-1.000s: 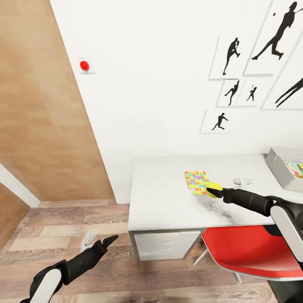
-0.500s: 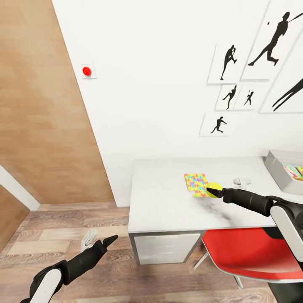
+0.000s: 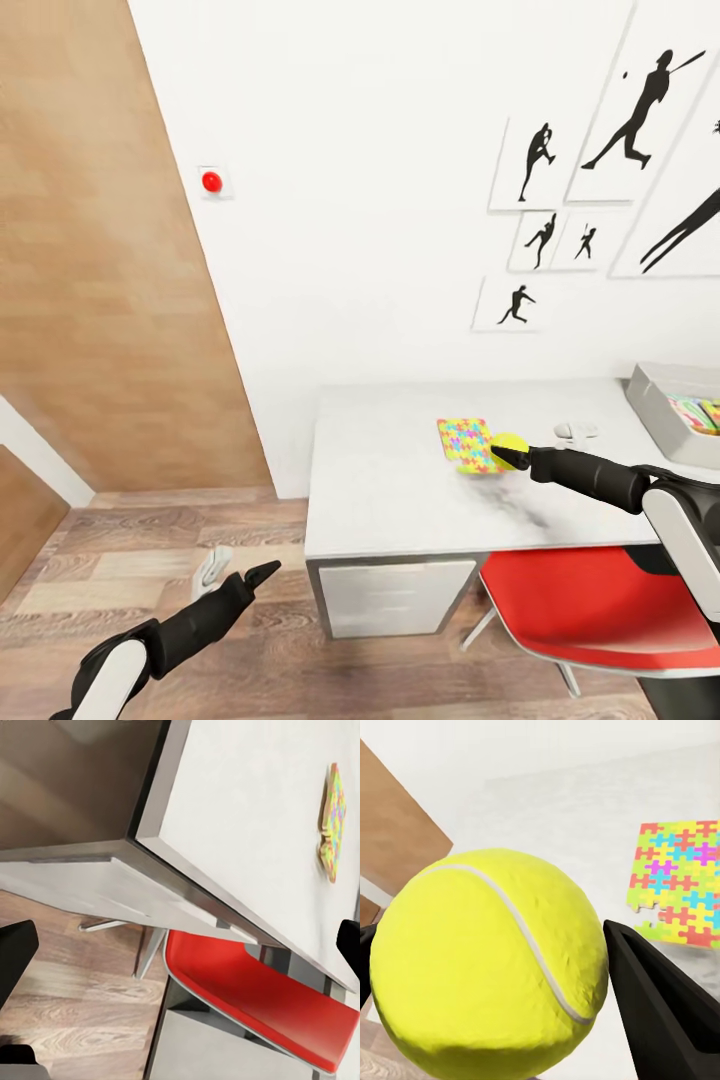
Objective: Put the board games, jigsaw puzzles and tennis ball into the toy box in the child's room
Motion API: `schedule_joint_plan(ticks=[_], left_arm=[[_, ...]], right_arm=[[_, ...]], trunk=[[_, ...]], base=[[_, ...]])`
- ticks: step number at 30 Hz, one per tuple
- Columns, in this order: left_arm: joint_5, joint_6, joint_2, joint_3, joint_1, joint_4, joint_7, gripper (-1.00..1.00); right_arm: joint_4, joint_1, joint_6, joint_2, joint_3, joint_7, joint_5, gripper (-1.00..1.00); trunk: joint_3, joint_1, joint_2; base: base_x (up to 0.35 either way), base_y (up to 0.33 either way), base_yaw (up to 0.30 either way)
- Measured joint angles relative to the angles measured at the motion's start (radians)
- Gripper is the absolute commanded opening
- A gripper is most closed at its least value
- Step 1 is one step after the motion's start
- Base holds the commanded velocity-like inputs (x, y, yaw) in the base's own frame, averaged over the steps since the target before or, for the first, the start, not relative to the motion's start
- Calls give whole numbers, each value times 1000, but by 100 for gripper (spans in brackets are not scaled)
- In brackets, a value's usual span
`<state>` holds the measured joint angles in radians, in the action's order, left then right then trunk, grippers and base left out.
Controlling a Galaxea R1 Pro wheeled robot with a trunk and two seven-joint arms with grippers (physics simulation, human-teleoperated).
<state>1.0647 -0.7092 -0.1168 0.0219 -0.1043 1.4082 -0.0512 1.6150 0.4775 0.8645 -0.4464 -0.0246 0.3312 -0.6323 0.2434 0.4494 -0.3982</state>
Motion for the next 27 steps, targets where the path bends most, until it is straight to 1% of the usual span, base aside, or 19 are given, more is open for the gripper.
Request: schedule_joint_plan(ticks=[15,27], left_arm=[[0,0,0,0,-1,-7,1,100],[0,0,0,1,-1,-9,1,100]], right_arm=[[0,0,0,0,-2,0,1,-100],[0,-2,-2,0,-6,0,1,-100]], trunk=[[-23,0,0],[-30,0,0]], base=[[0,0,0],[0,0,0]])
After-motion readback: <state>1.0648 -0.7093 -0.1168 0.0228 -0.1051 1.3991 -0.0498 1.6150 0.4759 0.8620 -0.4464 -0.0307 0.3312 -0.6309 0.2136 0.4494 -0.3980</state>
